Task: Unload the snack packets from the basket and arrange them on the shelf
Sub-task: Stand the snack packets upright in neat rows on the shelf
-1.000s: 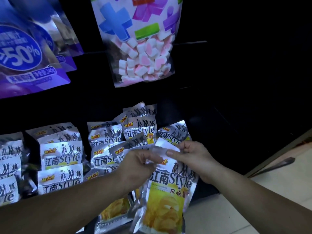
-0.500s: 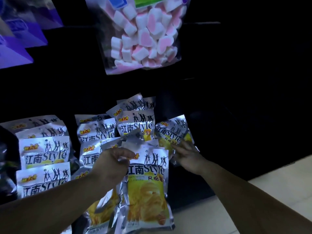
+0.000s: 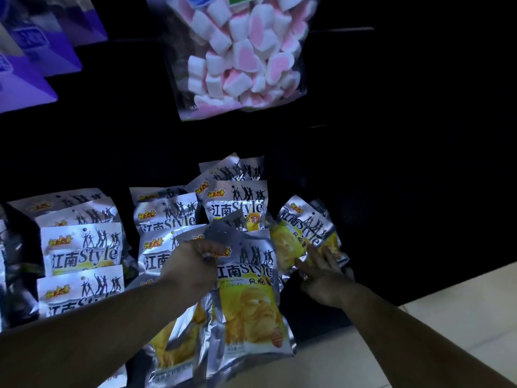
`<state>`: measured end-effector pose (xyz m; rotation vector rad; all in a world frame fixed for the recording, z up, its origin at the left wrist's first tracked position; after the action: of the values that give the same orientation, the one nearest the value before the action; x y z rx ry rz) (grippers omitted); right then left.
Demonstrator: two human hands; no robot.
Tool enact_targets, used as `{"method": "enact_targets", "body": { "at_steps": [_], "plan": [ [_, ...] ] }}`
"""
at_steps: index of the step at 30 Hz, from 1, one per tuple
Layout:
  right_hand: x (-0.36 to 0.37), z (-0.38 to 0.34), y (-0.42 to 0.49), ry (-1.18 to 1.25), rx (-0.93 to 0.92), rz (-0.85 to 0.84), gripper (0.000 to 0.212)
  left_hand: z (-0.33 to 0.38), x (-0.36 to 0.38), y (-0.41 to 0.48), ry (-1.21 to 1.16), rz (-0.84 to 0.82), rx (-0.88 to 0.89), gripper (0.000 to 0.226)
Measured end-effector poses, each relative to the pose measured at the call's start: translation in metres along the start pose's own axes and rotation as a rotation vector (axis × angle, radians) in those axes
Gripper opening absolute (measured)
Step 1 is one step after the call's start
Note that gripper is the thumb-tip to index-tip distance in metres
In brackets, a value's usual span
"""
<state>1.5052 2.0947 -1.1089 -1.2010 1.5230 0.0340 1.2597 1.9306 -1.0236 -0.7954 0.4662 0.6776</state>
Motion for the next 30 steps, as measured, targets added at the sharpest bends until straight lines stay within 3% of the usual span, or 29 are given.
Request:
{"method": "enact_targets", "body": {
  "at_steps": [3,9,12,14,18,26,30],
  "plan": [
    [0.008,-0.005,-0.015,-0.026,0.033,-0.014,0.071,0.001,0.0,-0.003,0.002,0.006,0.008,0.036],
    [0.001,-0.029,-0.045,-0.155,0.098,-0.128,0.057,0.002,-0.001,-0.016,0.004,-0.01,0.024,0.036],
    [-0.009,-0.038,-0.047,-0.205,0.076,0.05,0.054,-0.002,0.0,-0.021,0.019,-0.029,0.069,0.034],
    [-0.008,-0.037,-0.045,-0.178,0.046,0.158,0.063,-0.004,0.0,-0.023,0.043,-0.039,0.086,0.033],
    [0.015,-0.032,-0.031,0.01,0.101,0.13,0.067,-0.007,0.0,-0.021,0.028,-0.04,0.097,0.03],
    [0.002,0.001,-0.018,-0.182,-0.002,0.161,0.077,-0.011,0.002,-0.013,0.07,-0.024,0.096,0.036],
    [-0.006,0.004,-0.023,-0.233,0.002,0.212,0.067,-0.009,-0.002,-0.016,0.064,-0.028,0.116,0.034]
  ]
}}
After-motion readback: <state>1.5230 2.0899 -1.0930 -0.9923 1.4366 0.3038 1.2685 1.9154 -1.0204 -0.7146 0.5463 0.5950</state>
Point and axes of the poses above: each hand's wrist, its own y-axis towards the middle knuckle, its own x-axis out of the palm, z = x × y, the point moved 1 cm from there along y, towards the middle knuckle, and after that the axes turned 14 degrees about -x, right-handed, at the moved point
